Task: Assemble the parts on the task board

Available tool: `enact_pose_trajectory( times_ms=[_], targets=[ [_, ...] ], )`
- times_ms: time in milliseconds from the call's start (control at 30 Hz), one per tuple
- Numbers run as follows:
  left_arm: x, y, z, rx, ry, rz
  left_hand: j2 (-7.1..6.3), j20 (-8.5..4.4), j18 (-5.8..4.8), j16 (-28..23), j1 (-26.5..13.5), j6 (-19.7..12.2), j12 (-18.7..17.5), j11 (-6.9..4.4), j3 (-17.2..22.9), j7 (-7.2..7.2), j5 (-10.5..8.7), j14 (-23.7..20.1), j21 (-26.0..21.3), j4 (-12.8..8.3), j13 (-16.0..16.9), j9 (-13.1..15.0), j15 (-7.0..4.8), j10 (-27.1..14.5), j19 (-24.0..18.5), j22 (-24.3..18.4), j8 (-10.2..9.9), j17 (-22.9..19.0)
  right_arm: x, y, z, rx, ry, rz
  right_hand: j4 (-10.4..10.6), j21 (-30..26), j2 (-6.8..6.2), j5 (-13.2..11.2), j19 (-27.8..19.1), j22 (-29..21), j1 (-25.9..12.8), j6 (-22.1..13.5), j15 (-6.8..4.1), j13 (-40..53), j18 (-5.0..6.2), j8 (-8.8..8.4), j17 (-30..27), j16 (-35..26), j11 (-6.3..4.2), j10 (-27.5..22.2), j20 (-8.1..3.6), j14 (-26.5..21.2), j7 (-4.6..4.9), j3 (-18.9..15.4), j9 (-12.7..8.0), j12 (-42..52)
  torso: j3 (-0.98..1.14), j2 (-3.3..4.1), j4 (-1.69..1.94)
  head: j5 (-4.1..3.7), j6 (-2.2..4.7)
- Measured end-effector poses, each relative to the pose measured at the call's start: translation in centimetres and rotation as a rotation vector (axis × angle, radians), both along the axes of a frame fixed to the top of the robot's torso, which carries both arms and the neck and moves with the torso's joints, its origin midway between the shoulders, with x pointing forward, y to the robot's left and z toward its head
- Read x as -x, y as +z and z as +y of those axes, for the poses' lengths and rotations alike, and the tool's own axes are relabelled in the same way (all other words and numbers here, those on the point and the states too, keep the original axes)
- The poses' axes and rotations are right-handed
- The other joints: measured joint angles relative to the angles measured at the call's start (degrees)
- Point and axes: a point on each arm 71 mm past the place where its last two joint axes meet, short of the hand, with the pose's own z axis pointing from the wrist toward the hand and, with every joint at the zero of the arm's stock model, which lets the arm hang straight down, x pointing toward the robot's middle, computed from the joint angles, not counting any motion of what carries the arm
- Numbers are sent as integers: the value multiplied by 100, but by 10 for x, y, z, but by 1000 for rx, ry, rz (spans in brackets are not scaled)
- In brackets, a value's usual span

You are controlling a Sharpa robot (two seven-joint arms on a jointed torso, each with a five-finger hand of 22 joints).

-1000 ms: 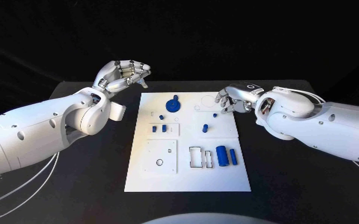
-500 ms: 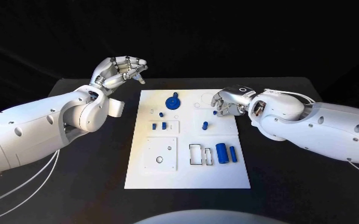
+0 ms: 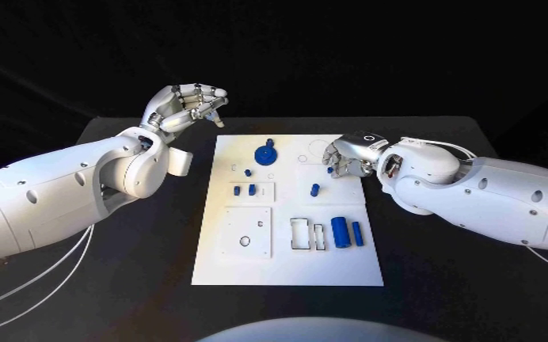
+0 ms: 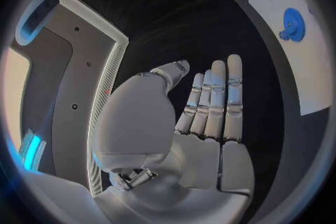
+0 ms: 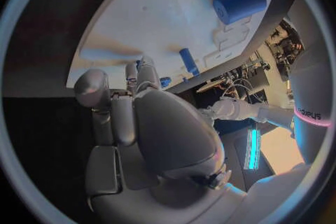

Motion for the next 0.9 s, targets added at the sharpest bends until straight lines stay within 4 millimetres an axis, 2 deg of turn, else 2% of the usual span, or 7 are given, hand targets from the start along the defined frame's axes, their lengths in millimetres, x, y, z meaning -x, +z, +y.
enact_pose_trajectory(
  times_ms=[200,367,600,800,833,900],
  targets=[
    [0,0,0,-1,-4,6,0,0,0,0,0,-20,-6,0,0,-20,0,0,0,0,-6,-6,0,0,0,0,0,0,-1,-1,1,1,-1,1,15,37,-1,0,0,26,0,16,0,1,0,0,-8,10,11,31,0,0,3,16,-6,-22,2,-3,-3,8,-19],
    [0,-1,-1,-2,-8,11,-23,-12,-1,0,23,-20,-6,0,0,-20,0,0,0,0,-9,-9,0,0,28,0,0,-1,-2,-2,2,0,-2,1,7,130,39,0,59,104,39,158,-3,-7,0,0,24,57,-34,196,-19,3,-28,71,1,-31,3,-4,-5,13,-43],
    [0,-1,-1,-3,-13,16,-23,0,0,0,23,-41,-6,22,-15,1,0,0,0,-16,-13,-14,0,-23,41,0,0,-1,-3,-2,3,2,-4,3,7,215,69,-1,81,179,69,322,-65,3,0,0,52,79,-100,371,-41,17,-59,168,42,-59,4,-4,-6,14,-63],
    [1,-1,-1,-9,-15,22,-23,1,0,0,23,-71,-6,22,-72,-30,0,0,0,42,-24,-22,0,-23,41,1,-1,7,-4,-2,4,10,-10,8,0,376,110,-8,133,305,95,430,-137,4,0,87,100,132,-165,597,-93,7,-65,334,128,-135,2,-4,-5,-4,-86],
    [1,-2,-1,-10,-15,24,-23,0,0,0,23,-72,-6,22,-71,-30,0,0,0,41,-24,-22,0,-23,40,1,0,7,-4,-3,4,12,-11,9,-1,403,121,9,142,327,105,555,-149,24,0,115,110,152,-182,655,-102,0,-68,367,139,-135,2,-4,-6,-7,-88],
    [1,-2,-2,-13,-15,28,-23,22,0,0,23,-72,-6,22,-71,-29,0,0,0,41,-24,-22,0,-22,62,-6,0,7,-4,-3,4,15,-11,8,-8,440,121,24,142,367,106,557,-166,24,-63,122,125,166,-196,685,-102,-2,-68,470,168,-149,2,-4,-6,-12,-93]
  ],
)
